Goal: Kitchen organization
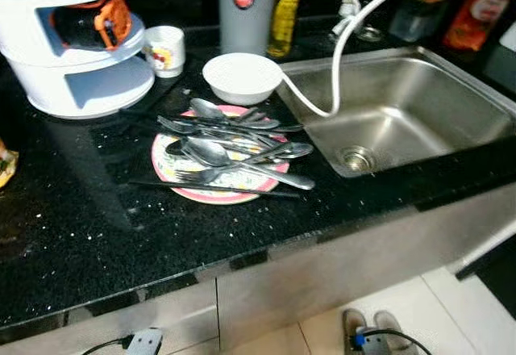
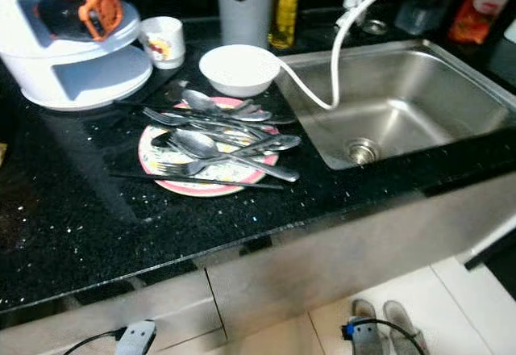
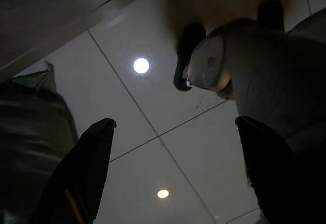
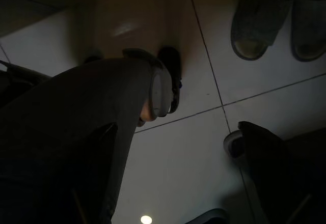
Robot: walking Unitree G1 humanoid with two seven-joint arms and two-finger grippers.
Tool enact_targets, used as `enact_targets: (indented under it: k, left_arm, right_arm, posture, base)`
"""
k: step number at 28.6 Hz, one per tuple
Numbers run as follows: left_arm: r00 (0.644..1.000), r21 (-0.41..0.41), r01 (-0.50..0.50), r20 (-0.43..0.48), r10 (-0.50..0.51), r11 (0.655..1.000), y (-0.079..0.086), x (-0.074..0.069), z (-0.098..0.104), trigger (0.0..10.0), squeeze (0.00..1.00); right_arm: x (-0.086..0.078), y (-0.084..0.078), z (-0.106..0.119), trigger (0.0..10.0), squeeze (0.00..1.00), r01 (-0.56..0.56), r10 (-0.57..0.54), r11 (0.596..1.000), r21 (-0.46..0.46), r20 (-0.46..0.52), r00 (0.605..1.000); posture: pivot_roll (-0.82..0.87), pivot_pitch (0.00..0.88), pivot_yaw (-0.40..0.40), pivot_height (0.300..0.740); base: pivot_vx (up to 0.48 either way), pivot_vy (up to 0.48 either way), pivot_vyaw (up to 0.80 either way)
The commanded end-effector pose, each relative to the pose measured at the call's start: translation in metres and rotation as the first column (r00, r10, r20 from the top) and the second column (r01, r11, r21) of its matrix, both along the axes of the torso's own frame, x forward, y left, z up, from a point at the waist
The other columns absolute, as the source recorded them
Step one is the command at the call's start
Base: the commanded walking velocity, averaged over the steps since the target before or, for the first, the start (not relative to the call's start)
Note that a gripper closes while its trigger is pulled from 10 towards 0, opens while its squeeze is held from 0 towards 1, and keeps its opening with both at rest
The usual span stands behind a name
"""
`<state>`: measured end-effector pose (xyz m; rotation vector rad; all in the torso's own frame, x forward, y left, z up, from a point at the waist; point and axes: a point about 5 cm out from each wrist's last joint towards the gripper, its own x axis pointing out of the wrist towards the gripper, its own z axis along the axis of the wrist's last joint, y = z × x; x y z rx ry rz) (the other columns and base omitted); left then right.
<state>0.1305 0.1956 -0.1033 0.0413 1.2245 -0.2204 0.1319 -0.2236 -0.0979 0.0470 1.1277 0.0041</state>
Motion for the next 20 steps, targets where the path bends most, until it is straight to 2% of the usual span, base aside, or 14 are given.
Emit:
enact_targets:
  k: [1, 6, 12, 15, 20]
  left_arm:
    - [1.0, 0.008, 0.0, -0.003, 0.0, 1.0, 0.0, 0.001, 0.0, 10.0, 0.0]
    - [1.0, 0.057, 0.011, -0.013, -0.011, 0.998, 0.011, -0.002, 0.001, 10.0, 0.0]
    - [1.0, 0.061, -0.001, -0.016, 0.002, 0.998, 0.015, -0.004, 0.001, 10.0, 0.0]
    - [1.0, 0.049, -0.028, 0.0, 0.028, 0.998, 0.01, 0.0, 0.001, 10.0, 0.0]
    - [1.0, 0.017, -0.007, 0.005, 0.006, 1.0, -0.005, 0.005, 0.0, 10.0, 0.0]
  right_arm:
    - [-0.012, 0.004, -0.005, 10.0, 0.0, 0.01, -0.01, 1.0, 0.008, -0.047, 0.999]
    - [-0.018, 0.01, -0.008, 10.0, 0.0, 0.014, -0.013, 1.0, 0.016, -0.066, 0.998]
    - [-0.017, 0.017, -0.009, 10.0, 0.0, -0.007, 0.009, 1.0, 0.026, -0.066, 0.998]
    - [-0.017, 0.019, -0.009, 10.0, 0.0, -0.046, 0.047, 0.999, 0.021, -0.075, 0.996]
    - [-0.015, 0.01, -0.007, 10.0, 0.0, -0.023, 0.022, 1.0, -0.012, -0.066, 0.998]
  posture:
    - [-0.02, 0.061, -0.006, 0.74]
    - [-0.02, 0.066, 0.005, 0.74]
    - [-0.03, 0.064, -0.021, 0.74]
    - [-0.03, 0.049, -0.048, 0.74]
    - [-0.06, 0.043, -0.021, 0.74]
  base:
    - [0.0, 0.0, 0.0]
    - [0.0, 0.0, 0.0]
    - [0.0, 0.0, 0.0]
    - [0.0, 0.0, 0.0]
    - [0.0, 0.0, 0.0]
